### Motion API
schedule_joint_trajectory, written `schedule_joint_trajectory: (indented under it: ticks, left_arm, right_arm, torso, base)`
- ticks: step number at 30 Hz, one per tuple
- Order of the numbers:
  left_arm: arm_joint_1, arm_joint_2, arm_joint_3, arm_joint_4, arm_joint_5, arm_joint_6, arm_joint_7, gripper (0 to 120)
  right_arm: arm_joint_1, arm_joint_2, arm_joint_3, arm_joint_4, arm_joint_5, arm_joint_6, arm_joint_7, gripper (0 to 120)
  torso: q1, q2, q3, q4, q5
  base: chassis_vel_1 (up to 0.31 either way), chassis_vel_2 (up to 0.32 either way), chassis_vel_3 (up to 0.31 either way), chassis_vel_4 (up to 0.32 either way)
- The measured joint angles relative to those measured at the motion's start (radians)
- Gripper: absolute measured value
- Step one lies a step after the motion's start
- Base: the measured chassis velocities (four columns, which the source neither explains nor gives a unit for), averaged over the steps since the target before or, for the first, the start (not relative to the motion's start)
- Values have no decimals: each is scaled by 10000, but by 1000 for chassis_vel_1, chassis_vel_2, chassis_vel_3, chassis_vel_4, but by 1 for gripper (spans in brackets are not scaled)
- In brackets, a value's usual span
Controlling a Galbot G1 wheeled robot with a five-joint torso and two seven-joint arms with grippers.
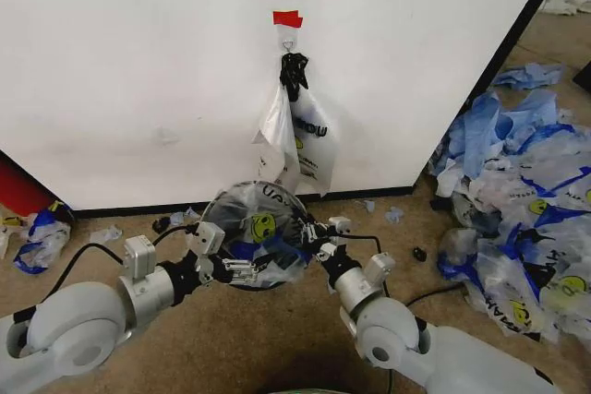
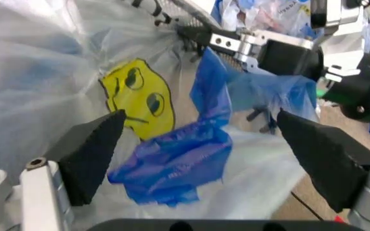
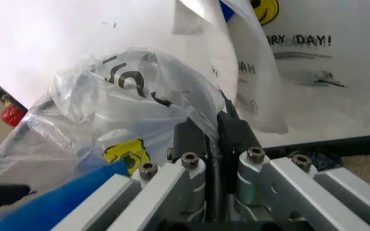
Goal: Pick up the garbage bag from the wall and place it over the trash bin.
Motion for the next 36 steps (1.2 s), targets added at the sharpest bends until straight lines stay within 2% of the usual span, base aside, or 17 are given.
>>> schedule_joint_trajectory:
  ticks: [7,18,21,25,27,31,33,36]
  left_arm:
    - [68,635,-3,-171,-136,-22,27,82]
    - [88,1279,-85,-214,-263,-65,79,81]
    - [89,1396,-123,-199,-307,-86,99,70]
    - [115,1515,-150,-187,-353,-107,138,51]
    - [122,1531,-150,-187,-353,-110,145,49]
    - [123,1617,-156,-219,-379,-119,164,30]
    - [130,1648,-157,-223,-381,-120,175,26]
    - [139,1671,-159,-227,-383,-120,189,14]
  right_arm:
    - [241,69,-173,-128,-8,0,2,0]
    - [513,331,-455,-225,-19,5,-36,0]
    - [565,395,-506,-235,-24,12,-50,0]
    - [583,454,-536,-250,-39,18,-57,0]
    - [583,465,-537,-251,-40,19,-57,0]
    - [583,498,-538,-252,-49,21,-57,0]
    - [584,509,-538,-252,-50,21,-57,0]
    - [601,542,-538,-255,-52,23,-58,0]
  torso:
    - [0,0,0,0,0]
    - [0,-1,0,0,1]
    - [0,0,0,0,1]
    - [0,0,0,0,1]
    - [0,0,0,0,1]
    - [0,0,0,0,0]
    - [0,0,0,0,2]
    - [0,0,0,0,1]
  base:
    - [0,0,0,0]
    - [0,0,0,0]
    - [0,0,0,0]
    - [0,0,0,0]
    - [0,0,0,0]
    - [0,0,0,0]
    - [0,0,0,0]
    - [0,0,0,0]
